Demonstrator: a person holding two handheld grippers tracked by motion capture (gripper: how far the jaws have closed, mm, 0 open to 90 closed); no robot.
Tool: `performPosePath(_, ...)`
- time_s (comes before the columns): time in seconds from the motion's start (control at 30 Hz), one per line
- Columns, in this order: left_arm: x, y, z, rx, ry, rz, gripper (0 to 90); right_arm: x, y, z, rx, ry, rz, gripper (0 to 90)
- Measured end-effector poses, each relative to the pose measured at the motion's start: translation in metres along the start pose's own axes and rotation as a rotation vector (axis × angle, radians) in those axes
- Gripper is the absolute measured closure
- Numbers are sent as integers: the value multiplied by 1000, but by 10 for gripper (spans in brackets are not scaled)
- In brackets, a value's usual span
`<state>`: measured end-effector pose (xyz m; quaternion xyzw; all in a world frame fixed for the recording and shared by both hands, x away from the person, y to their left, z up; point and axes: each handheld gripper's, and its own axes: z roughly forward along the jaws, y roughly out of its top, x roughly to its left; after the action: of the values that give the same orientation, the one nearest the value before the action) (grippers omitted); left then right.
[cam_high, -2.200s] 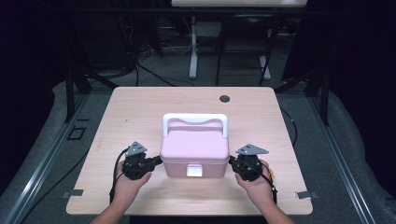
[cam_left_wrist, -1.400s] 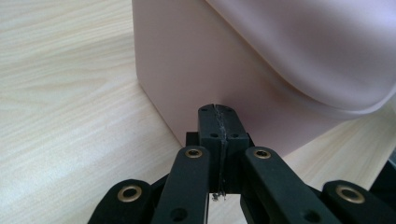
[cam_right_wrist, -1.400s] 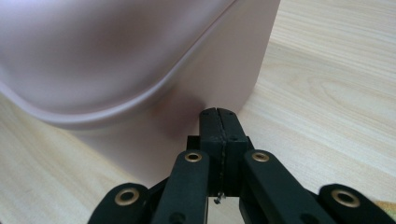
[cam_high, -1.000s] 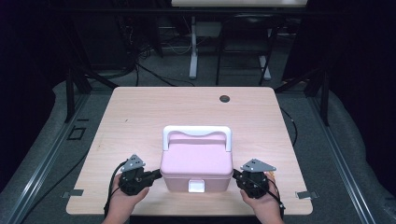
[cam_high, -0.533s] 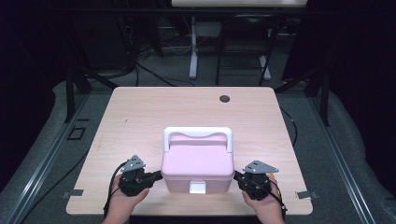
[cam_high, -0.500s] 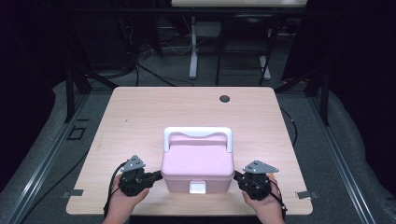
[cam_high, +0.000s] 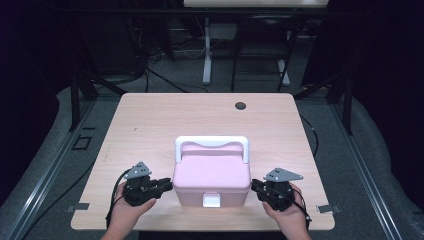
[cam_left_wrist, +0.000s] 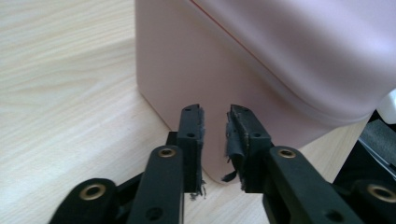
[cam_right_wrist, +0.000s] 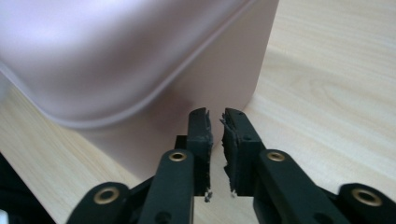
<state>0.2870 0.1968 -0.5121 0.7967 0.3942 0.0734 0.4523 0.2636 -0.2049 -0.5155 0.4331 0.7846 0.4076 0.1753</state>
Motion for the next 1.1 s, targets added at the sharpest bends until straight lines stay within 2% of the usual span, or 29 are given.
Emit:
performPosePath(0.13, 6, 10, -9, -15, 16, -8, 648, -6, 11, -9, -14, -13, -12, 734)
performPosePath(0.4, 12, 26, -21, -18, 14, -3, 507, -19, 26, -23, -34, 28, 0, 637)
performPosePath(0.43, 12, 30, -22, -15, 10, 11, 499, -19, 27, -25, -34, 29, -5, 627)
performPosePath(0.63, 9, 43, -28, -36, -13, 30, 483, -20, 41, -36, -57, 50, -33, 564)
performPosePath(0.8, 7, 53, -29, -39, -13, 52, 481, -20, 52, -41, -69, 58, -42, 530)
performPosePath(1.1, 5, 65, -30, -45, -32, 53, 488, -16, 67, -42, -86, 94, -66, 509)
